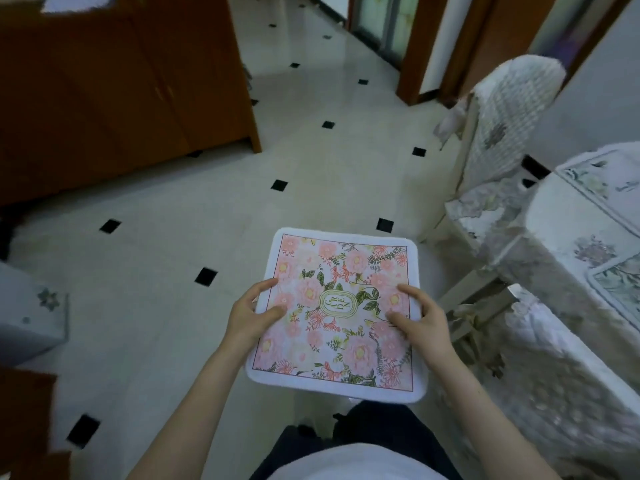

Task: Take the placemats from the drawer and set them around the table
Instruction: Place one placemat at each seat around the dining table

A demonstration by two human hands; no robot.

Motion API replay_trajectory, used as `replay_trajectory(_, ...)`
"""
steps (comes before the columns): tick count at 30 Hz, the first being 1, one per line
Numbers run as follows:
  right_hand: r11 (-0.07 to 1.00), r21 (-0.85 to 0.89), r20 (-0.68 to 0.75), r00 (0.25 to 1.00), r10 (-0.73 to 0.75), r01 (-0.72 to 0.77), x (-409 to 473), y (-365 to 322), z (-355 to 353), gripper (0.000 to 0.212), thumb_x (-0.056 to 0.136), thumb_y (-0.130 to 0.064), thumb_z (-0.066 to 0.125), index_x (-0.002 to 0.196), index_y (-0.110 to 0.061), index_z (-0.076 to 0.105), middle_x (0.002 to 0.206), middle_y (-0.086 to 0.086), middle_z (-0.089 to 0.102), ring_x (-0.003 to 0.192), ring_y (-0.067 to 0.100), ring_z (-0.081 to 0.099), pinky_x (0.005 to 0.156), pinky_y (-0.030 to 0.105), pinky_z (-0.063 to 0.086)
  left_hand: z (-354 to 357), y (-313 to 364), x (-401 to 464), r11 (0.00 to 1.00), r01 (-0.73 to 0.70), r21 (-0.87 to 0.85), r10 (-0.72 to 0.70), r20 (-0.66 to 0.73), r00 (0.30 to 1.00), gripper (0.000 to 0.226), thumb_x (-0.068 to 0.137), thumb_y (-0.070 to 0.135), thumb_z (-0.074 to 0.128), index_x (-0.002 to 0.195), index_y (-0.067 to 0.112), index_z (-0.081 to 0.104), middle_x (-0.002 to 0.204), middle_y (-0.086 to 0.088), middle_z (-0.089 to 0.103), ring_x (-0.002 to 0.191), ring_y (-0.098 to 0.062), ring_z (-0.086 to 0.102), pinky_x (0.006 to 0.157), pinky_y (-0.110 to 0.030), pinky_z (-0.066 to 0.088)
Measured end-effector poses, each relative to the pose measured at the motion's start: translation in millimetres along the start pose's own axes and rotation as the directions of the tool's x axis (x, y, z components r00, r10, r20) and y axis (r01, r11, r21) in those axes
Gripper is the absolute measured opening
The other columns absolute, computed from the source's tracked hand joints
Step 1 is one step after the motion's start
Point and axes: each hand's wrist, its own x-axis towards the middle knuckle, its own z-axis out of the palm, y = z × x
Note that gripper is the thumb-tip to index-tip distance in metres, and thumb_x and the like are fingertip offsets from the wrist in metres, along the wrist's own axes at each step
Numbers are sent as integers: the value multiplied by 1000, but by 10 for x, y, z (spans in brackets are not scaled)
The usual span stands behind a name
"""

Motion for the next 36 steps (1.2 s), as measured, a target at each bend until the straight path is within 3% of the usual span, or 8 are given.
replay_trajectory(5,999,29,-107,994,24,-21,649,-194,64,43,79,4,71,117,-13,59,105,0,65,74,7,70,57,20,55,182,305,956,999,-10,42,5,103,995,44,81,-2,70,114,27,64,111,2,65,84,-9,70,62,-23,57)
replay_trajectory(11,997,53,-143,988,60,-53,1822,-478,2,44,80,3,71,117,-14,59,99,-3,66,70,10,71,56,22,56,593,626,2228,997,10,77,-22,154,988,44,80,0,71,111,32,65,118,-1,65,95,-20,69,77,-38,59)
replay_trajectory(17,995,87,-158,986,56,-42,3054,-1066,-127,44,79,6,70,117,-15,60,97,-1,67,68,10,71,55,24,57,1020,1300,3399,990,-44,134,23,160,987,44,80,4,73,110,35,66,117,16,59,115,-21,58,96,-45,51)
replay_trajectory(24,998,69,-183,983,22,-9,4222,-1685,-266,44,79,4,70,117,-17,60,102,-5,64,75,6,70,59,23,57,1434,1937,4531,992,-55,110,35,177,984,45,79,3,74,108,37,66,119,0,65,107,-23,64,89,-42,55)
replay_trajectory(27,997,76,-217,975,45,-29,4724,-1799,-253,44,79,1,72,117,-20,61,102,-5,65,80,11,71,66,30,60,1612,2151,5065,995,-38,95,19,197,980,44,81,0,71,112,30,65,115,-6,66,97,-23,68,73,-32,60)
replay_trajectory(29,995,86,-243,968,66,-46,5086,-1874,-228,45,79,0,72,117,-21,61,105,-2,66,85,17,71,71,36,60,1732,2303,5461,994,-46,98,23,224,974,44,81,-2,70,116,25,63,116,-6,65,94,-20,68,68,-28,60)
replay_trajectory(33,993,115,-329,941,75,-39,5842,-2080,-140,45,79,-1,73,116,-22,61,103,-1,67,79,16,71,65,32,60,1939,2622,6401,984,-94,151,45,298,953,46,81,0,71,118,25,64,119,2,59,106,-19,62,82,-34,58)
replay_trajectory(36,988,151,-399,913,84,-25,6361,-2332,-48,45,79,1,72,117,-21,61,102,-2,67,77,14,71,64,32,60,2107,3006,7083,981,-120,151,57,371,927,47,81,-4,69,121,20,62,113,1,64,89,-8,67,65,-19,56)
